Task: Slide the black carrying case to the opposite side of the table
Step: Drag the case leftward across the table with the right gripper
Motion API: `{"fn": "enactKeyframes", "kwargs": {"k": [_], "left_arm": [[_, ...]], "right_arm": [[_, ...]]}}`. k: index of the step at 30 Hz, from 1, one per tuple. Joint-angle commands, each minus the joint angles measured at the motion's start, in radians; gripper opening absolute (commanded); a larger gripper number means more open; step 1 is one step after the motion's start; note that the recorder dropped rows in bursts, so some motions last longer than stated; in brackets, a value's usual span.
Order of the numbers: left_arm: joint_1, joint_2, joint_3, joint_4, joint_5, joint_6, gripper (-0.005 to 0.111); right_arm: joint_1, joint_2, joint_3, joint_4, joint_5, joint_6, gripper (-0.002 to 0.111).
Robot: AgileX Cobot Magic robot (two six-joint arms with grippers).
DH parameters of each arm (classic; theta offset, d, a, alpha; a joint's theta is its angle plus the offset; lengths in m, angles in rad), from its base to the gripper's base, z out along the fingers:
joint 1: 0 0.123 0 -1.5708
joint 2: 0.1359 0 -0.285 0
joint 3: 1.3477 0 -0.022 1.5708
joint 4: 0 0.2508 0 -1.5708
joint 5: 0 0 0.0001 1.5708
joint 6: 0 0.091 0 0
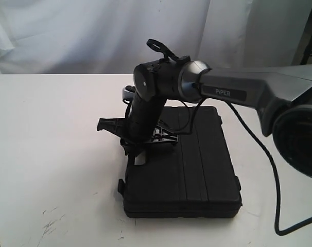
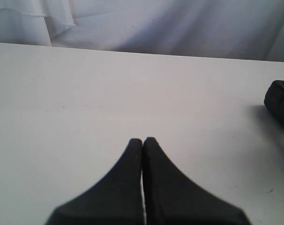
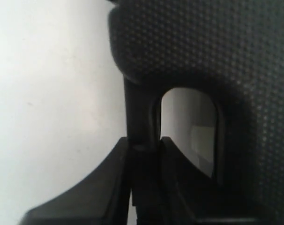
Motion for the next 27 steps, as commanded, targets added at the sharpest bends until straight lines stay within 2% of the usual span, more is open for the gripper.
{"fn": "enactKeyframes", "kwargs": {"k": [1,20,27], "left_arm": [[-0.004,-0.004,0.005,-0.001,-0.009,-0.002,0.0],[-0.004,-0.004,0.005,-0.001,-0.009,-0.002,0.0],[-0.004,-0.004,0.005,-0.001,-0.009,-0.002,0.0]], "right_arm": [[0.01,0.011,-0.078,0.031,-0.025,0.026,0.0],[0.09,0.236,-0.473,0.065,0.056,0.075,0.0],[0.089,0.241,-0.476,-0.033,0.058,0.084,0.0]]}}
